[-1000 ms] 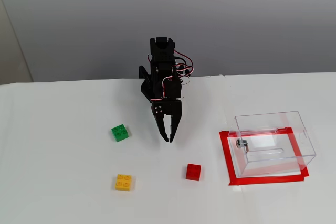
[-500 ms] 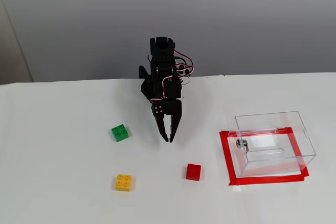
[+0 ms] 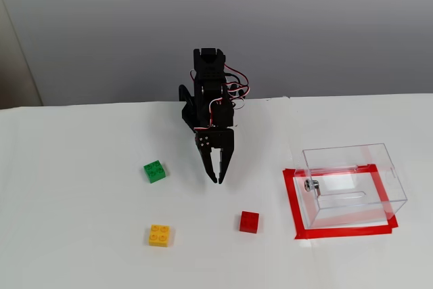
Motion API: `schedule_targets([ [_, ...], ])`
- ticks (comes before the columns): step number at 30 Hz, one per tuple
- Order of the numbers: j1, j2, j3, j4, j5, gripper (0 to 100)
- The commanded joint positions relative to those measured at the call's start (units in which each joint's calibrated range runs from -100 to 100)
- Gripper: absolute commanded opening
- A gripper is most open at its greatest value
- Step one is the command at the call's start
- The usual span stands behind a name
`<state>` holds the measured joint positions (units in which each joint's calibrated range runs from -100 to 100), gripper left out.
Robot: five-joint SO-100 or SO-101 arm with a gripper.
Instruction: Pick the yellow lego brick and place it into the transparent box
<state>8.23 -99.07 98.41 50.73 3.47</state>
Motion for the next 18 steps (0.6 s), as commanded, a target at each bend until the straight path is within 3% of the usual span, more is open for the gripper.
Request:
schedule_targets([
  [1,0.2,-0.7,0.8,0.0,0.3,2],
  [18,0.4,-0.7,0.8,0.0,0.2,2],
])
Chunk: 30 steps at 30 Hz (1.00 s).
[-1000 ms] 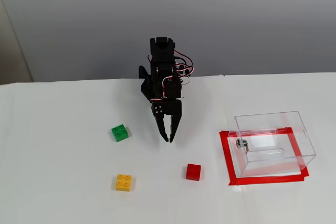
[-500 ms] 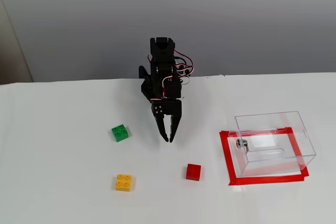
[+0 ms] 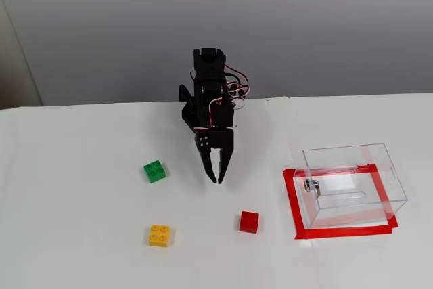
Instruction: Pick the yellow lego brick and place it into the transparent box
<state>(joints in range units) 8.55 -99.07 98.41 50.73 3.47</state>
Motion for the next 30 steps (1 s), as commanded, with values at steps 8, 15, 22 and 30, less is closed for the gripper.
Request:
schedule_targets([
  [8,0.5,-0.7,0.8,-0.6,0.1,3],
  [15,0.7,-0.7,-1.6,-1.7,-0.2,3],
  [22,5.3,0.1,-10.5,-1.8,-0.3,3],
  [30,8.8,10.5,-21.9,-1.8,-3.4,3],
])
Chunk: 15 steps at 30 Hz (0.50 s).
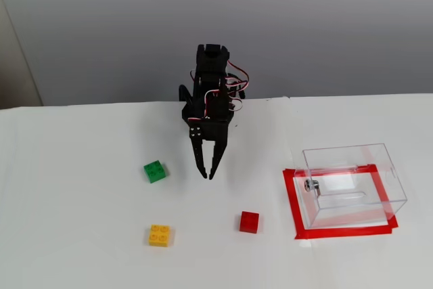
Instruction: Pick the yellow lego brick and place it into the transparent box
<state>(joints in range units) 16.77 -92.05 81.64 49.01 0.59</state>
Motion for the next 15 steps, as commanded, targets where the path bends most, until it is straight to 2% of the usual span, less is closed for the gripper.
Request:
schedule_targets([
  [1,0.9,4.8,-6.2,-0.1,-0.5,3],
  [15,13.4,19.6,-20.2,-0.1,-2.2,3],
])
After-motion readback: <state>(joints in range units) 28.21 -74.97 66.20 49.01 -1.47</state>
